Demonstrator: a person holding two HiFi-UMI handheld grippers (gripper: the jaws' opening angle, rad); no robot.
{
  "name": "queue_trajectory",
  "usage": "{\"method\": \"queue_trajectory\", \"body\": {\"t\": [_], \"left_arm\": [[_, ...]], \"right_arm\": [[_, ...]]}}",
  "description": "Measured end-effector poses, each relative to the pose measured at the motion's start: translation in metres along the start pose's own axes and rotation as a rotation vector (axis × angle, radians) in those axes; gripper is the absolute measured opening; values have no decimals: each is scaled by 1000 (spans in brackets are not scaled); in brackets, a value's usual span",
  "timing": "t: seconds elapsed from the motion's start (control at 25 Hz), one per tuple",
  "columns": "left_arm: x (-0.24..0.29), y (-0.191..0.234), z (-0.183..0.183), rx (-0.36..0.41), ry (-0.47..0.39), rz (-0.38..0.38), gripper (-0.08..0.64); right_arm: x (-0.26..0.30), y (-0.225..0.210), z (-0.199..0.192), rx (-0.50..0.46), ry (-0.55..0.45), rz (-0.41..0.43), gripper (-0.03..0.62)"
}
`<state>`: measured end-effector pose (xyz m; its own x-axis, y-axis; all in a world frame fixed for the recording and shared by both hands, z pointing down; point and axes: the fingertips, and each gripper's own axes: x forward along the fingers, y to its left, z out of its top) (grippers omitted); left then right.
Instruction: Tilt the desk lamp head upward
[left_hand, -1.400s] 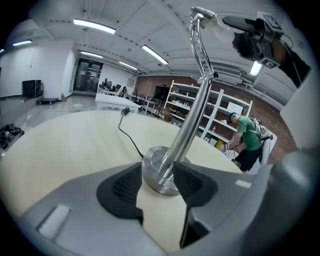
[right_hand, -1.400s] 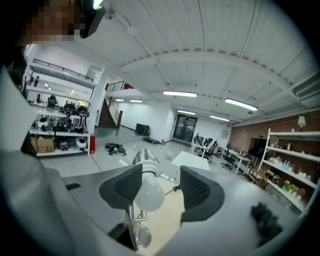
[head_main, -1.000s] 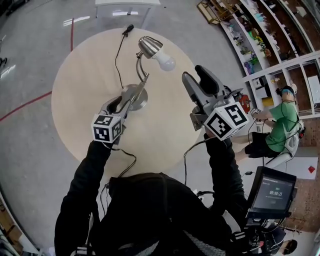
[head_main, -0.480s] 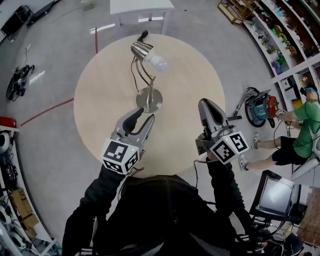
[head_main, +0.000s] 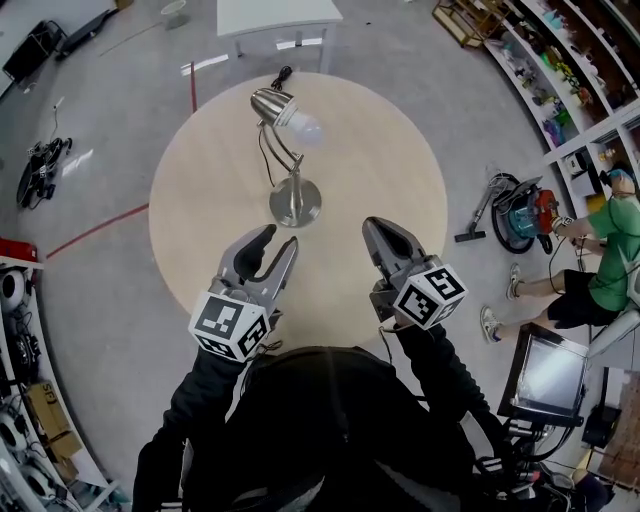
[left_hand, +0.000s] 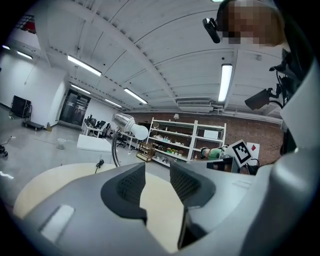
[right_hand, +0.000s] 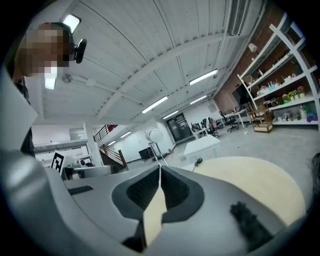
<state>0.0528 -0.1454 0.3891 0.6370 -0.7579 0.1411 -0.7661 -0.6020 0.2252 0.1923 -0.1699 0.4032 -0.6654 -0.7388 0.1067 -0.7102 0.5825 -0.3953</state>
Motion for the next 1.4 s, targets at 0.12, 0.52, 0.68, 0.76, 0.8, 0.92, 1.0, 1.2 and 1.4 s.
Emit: {"method": "queue_trajectory", "body": {"t": [0.12, 0.52, 0.68, 0.76, 0.8, 0.92, 1.0, 1.2, 1.4], "left_arm": [[0, -2, 0, -8, -11, -7, 160], [-6, 8, 14, -36, -69, 6, 147], [-4, 11, 12, -63, -61, 0, 147], [-3, 12, 11, -75, -59, -4, 145], [-3, 12, 11, -78, -59, -5, 145], [-1, 12, 10, -81, -57, -10, 144], [0, 12, 10, -82, -55, -11, 143], [-1, 14, 9, -84, -49, -5, 143], [-2, 14, 8, -87, -43, -4, 143]], "right_arm": [[5, 18, 4, -24, -18, 60, 9], [13, 33, 19, -241, -3, 2, 8], [14, 35, 17, -246, 9, -6, 8], [13, 34, 15, -244, 12, -12, 8], [13, 33, 14, -243, 13, -16, 8], [11, 31, 14, -251, 12, -27, 8], [11, 32, 16, -265, 9, -32, 8], [10, 33, 18, -278, 6, -33, 8], [10, 34, 17, -271, 2, -30, 8]]}}
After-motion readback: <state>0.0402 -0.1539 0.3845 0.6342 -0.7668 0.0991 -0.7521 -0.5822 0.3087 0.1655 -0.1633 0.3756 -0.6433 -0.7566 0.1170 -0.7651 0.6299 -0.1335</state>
